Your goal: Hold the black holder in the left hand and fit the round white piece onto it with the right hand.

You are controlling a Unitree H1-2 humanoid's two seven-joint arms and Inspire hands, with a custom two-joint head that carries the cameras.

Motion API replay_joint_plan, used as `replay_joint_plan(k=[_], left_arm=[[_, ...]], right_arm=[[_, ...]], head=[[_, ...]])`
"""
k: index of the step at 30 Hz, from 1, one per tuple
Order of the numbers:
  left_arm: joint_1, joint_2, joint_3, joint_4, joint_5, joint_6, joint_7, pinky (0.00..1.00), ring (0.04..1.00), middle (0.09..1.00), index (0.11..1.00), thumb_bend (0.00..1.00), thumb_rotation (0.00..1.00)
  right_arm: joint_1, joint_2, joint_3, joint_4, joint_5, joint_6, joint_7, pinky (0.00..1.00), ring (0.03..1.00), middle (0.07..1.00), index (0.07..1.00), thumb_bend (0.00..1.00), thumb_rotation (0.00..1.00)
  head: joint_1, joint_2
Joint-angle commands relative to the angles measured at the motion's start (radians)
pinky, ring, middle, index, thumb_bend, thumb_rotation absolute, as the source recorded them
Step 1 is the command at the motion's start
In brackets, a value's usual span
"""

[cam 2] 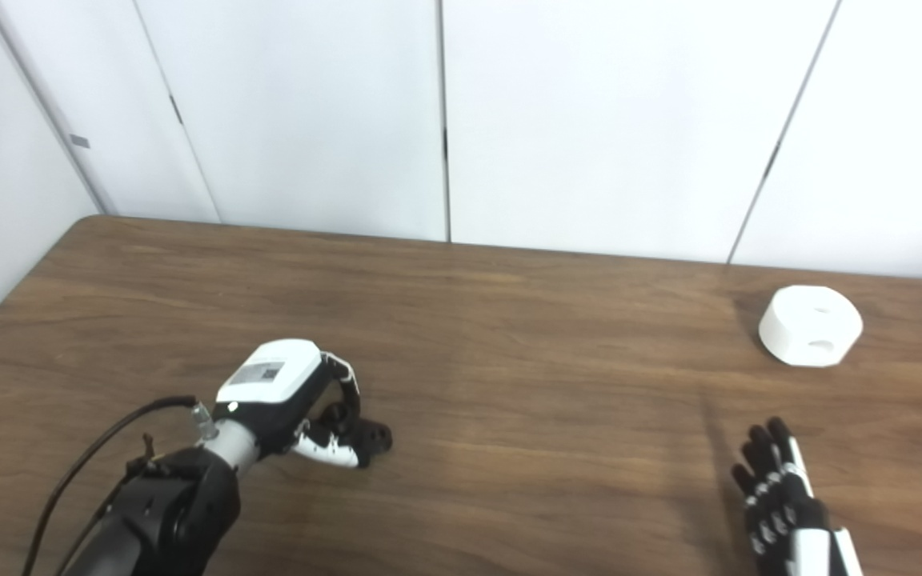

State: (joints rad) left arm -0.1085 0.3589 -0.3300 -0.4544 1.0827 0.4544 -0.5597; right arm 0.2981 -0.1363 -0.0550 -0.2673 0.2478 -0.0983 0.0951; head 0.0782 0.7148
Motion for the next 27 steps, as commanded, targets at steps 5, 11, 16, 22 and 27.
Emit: replay_joint_plan(k=[5,11,16,22,27], left_arm=[[0.025,-0.086,-0.054,-0.048,0.037,-0.049,-0.011,0.86,0.865,0.754,0.485,0.52,0.05],[0.049,-0.172,-0.103,-0.026,0.091,-0.073,-0.02,0.86,0.859,0.751,0.485,0.52,0.05],[0.068,-0.238,-0.137,-0.008,0.148,-0.079,-0.048,0.86,0.862,0.765,0.485,0.52,0.05],[0.103,-0.281,-0.161,0.018,0.153,-0.117,-0.001,0.84,0.845,0.755,0.485,0.52,0.05],[0.126,-0.29,-0.161,0.027,0.153,-0.135,0.021,0.82,0.843,0.756,0.485,0.52,0.05]], right_arm=[[0.003,0.057,0.029,-0.046,-0.023,0.024,-0.037,0.97,0.973,0.966,0.985,0.61,0.97],[0.003,0.066,0.056,-0.061,-0.034,0.025,-0.057,0.96,0.961,0.956,0.978,0.61,0.96],[0.006,0.079,0.081,-0.085,-0.058,0.038,-0.085,0.96,0.953,0.943,0.973,0.61,0.95],[0.006,0.086,0.111,-0.112,-0.063,0.067,-0.112,0.98,0.964,0.94,0.973,0.62,0.93],[0.006,0.087,0.129,-0.129,-0.069,0.087,-0.13,0.98,0.969,0.94,0.971,0.61,0.93]], head=[[-0.038,0.022],[-0.066,0.042],[-0.095,0.061],[-0.123,0.081],[-0.128,0.091]])
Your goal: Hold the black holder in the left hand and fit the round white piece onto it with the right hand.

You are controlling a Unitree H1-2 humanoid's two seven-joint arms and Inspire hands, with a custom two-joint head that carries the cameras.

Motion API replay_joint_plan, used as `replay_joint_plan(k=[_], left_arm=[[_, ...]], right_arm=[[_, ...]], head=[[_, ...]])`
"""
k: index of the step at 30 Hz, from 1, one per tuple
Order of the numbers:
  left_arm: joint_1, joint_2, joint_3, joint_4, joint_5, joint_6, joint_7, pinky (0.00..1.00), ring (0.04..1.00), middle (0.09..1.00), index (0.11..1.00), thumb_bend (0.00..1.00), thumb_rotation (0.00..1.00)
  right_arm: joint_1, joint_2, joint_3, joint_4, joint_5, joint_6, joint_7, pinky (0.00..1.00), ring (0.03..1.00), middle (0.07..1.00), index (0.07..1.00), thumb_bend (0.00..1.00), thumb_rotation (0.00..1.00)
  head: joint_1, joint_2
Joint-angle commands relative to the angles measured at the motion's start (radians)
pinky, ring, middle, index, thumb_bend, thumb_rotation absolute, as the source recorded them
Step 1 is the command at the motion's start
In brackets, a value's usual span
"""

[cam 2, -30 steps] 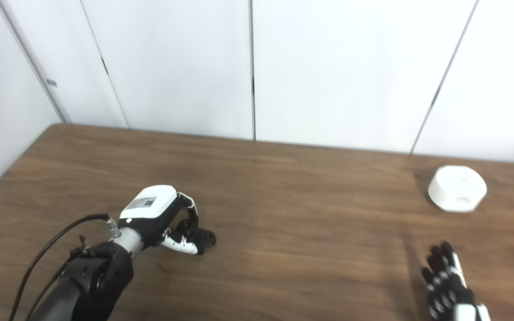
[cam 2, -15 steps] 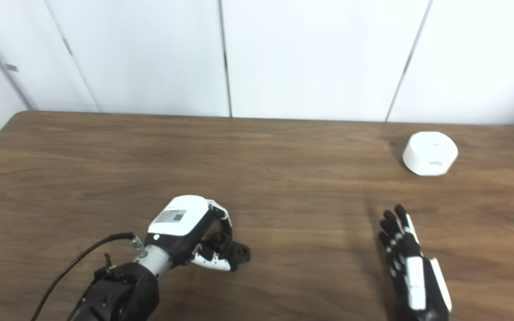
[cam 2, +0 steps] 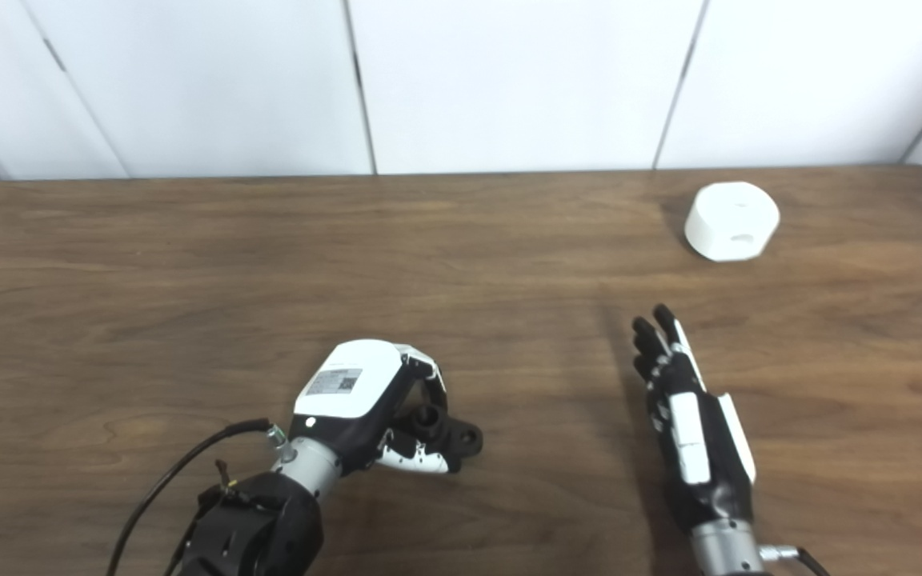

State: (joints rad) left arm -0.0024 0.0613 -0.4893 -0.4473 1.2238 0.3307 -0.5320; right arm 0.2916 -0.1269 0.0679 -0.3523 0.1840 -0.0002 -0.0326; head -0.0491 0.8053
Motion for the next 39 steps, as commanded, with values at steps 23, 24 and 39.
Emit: replay_joint_plan(k=[23,24,39], left_arm=[[0.004,0.063,0.141,-0.098,-0.174,-0.055,-0.099,0.81,0.844,0.783,0.72,0.95,0.14],[0.002,0.064,0.147,-0.104,-0.19,-0.053,-0.108,0.81,0.842,0.787,0.734,0.96,0.16],[-0.036,0.08,0.18,-0.186,-0.207,-0.021,-0.213,0.79,0.843,0.813,0.781,1.0,0.28]], right_arm=[[-0.002,0.07,0.023,-0.04,-0.004,-0.01,-0.029,0.99,0.979,0.954,0.971,0.62,0.94],[-0.003,0.069,0.023,-0.039,-0.004,-0.011,-0.028,0.99,0.981,0.956,0.971,0.62,0.94],[0.0,0.064,0.023,-0.037,-0.005,-0.014,-0.024,0.97,0.971,0.958,0.974,0.63,0.96]], head=[[0.017,0.0],[0.017,0.0],[0.025,-0.001]])
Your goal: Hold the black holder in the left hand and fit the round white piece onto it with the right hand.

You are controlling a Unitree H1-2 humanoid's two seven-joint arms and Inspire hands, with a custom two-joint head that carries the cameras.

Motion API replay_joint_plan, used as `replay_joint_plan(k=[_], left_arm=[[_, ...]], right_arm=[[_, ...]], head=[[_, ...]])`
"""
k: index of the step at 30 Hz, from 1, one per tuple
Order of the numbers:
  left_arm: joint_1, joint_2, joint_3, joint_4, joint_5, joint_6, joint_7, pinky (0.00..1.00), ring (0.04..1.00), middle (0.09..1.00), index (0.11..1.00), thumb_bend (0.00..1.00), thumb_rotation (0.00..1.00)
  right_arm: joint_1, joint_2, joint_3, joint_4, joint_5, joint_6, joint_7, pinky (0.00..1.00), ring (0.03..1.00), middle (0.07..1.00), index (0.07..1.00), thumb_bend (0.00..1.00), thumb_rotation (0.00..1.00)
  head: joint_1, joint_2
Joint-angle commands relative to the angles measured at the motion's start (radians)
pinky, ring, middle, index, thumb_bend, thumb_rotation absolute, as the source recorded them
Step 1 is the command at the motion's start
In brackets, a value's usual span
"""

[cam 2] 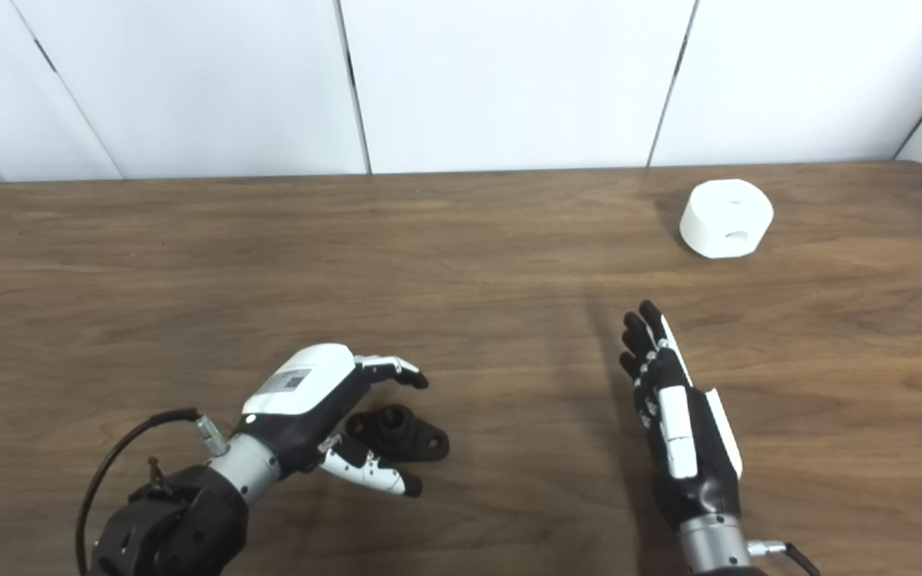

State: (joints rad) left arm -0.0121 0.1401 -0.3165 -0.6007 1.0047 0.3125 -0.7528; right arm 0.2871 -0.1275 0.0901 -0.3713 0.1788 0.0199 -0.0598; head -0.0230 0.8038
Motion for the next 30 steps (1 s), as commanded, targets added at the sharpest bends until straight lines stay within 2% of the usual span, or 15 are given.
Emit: replay_joint_plan(k=[1,5,7,14,19,25,30], left_arm=[[-0.027,0.001,0.009,-0.033,0.012,-0.002,0.007,0.79,0.845,0.815,0.785,1.0,0.29],[-0.029,0.012,0.019,-0.034,0.013,-0.009,0.012,0.8,0.857,0.822,0.786,1.0,0.26],[-0.029,0.018,0.023,-0.035,0.032,-0.014,0.017,0.81,0.861,0.821,0.758,1.0,0.23],[-0.033,0.052,0.037,-0.031,0.083,-0.058,0.043,0.91,0.895,0.832,0.725,1.0,0.19],[-0.039,0.067,0.058,-0.029,0.098,-0.066,0.015,0.95,0.92,0.857,0.722,1.0,0.19],[-0.034,0.084,0.069,-0.009,0.104,-0.075,0.014,0.95,0.93,0.863,0.689,1.0,0.15],[-0.025,0.08,0.066,0.03,0.104,-0.087,0.048,0.93,0.924,0.854,0.671,0.99,0.13]], right_arm=[[0.005,0.064,0.0,-0.017,0.001,-0.035,0.003,0.97,0.971,0.956,0.973,0.63,0.96],[0.004,0.062,-0.003,-0.015,0.008,-0.036,0.006,0.98,0.974,0.956,0.973,0.64,0.95],[0.003,0.059,-0.003,-0.015,0.011,-0.036,0.009,0.99,0.978,0.96,0.976,0.64,0.96],[0.004,0.055,-0.007,-0.016,0.014,-0.039,0.012,0.99,0.979,0.954,0.973,0.64,0.95],[0.004,0.053,-0.01,-0.017,0.017,-0.04,0.014,0.99,0.983,0.958,0.978,0.63,0.96],[0.007,0.053,-0.014,-0.023,0.019,-0.037,0.015,0.99,0.982,0.958,0.985,0.61,0.96],[0.008,0.052,-0.017,-0.025,0.015,-0.037,0.013,0.98,0.972,0.952,0.983,0.61,0.96]], head=[[0.003,0.001],[0.01,0.002],[0.011,0.003],[0.023,0.004],[0.029,0.006],[0.033,0.01],[0.034,0.014]])
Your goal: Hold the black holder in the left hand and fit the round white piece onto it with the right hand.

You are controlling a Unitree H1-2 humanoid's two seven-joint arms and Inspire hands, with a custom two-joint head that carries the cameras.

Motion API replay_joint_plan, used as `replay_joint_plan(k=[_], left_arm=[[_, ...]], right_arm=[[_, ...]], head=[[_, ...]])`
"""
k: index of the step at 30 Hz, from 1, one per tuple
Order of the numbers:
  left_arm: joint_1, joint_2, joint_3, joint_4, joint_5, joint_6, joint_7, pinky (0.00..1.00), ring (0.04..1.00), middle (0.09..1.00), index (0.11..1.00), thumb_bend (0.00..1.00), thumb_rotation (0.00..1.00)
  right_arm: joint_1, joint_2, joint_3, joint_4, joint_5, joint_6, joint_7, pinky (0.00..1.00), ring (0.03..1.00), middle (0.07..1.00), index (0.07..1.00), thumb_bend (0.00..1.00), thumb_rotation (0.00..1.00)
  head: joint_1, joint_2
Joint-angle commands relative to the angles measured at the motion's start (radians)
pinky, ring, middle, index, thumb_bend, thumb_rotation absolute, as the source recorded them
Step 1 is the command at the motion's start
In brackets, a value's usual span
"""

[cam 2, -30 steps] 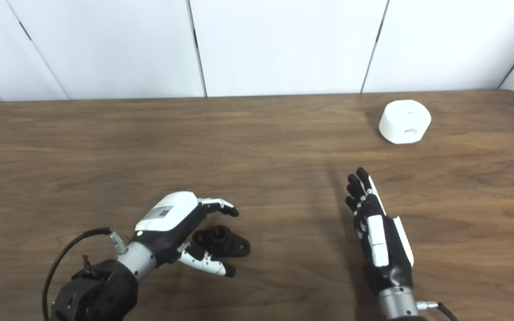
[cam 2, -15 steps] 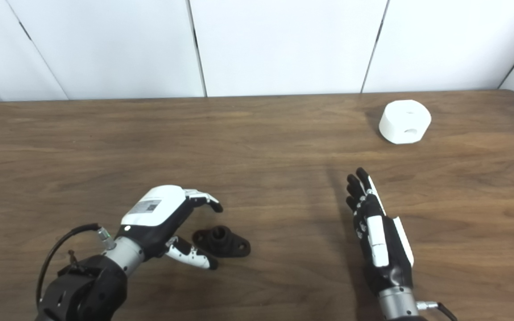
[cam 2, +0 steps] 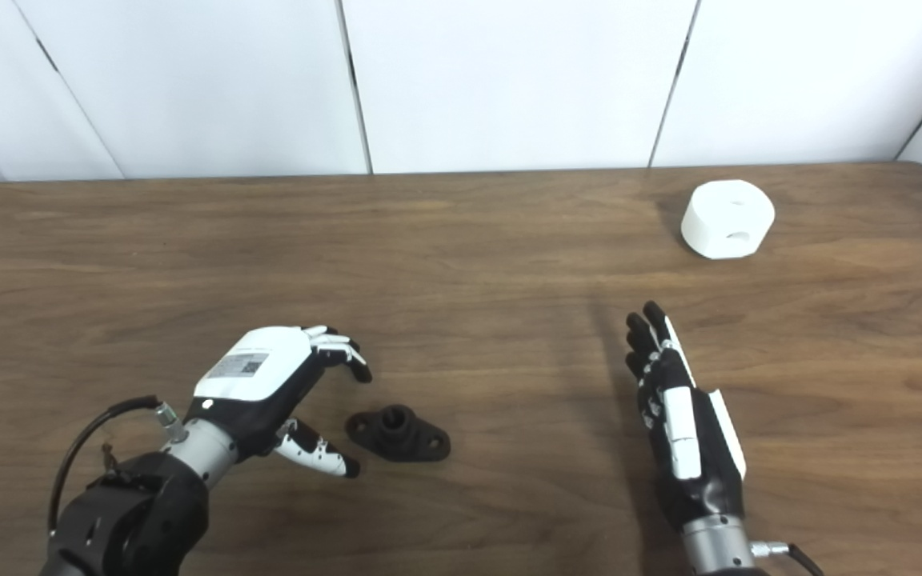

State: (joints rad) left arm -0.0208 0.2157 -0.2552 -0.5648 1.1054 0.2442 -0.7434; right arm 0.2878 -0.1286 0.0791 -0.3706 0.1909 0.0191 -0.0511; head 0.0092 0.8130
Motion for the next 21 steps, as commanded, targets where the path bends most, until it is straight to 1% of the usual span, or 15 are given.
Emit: replay_joint_plan(k=[1,4,10,21], left_arm=[[-0.015,0.003,0.005,0.005,-0.001,-0.022,0.049,0.93,0.921,0.851,0.664,0.99,0.13],[-0.017,-0.001,0.006,0.036,-0.012,-0.029,0.074,0.92,0.916,0.847,0.651,0.98,0.13],[-0.028,-0.007,-0.003,0.075,-0.022,-0.03,0.091,0.92,0.91,0.842,0.627,0.94,0.13],[-0.032,-0.01,-0.02,0.111,-0.039,-0.027,0.123,0.92,0.902,0.828,0.599,0.91,0.14]], right_arm=[[0.007,0.055,-0.006,-0.027,0.002,-0.036,0.003,0.98,0.969,0.948,0.979,0.62,0.96],[0.008,0.057,-0.007,-0.028,0.003,-0.04,0.004,0.98,0.969,0.947,0.98,0.61,0.95],[0.011,0.06,-0.006,-0.036,0.005,-0.031,0.001,0.98,0.968,0.946,0.978,0.62,0.94],[0.013,0.058,-0.004,-0.047,0.001,-0.02,-0.001,0.99,0.98,0.951,0.985,0.61,0.96]], head=[[0.002,0.006],[-0.001,0.008],[-0.004,0.014],[-0.004,0.02]])
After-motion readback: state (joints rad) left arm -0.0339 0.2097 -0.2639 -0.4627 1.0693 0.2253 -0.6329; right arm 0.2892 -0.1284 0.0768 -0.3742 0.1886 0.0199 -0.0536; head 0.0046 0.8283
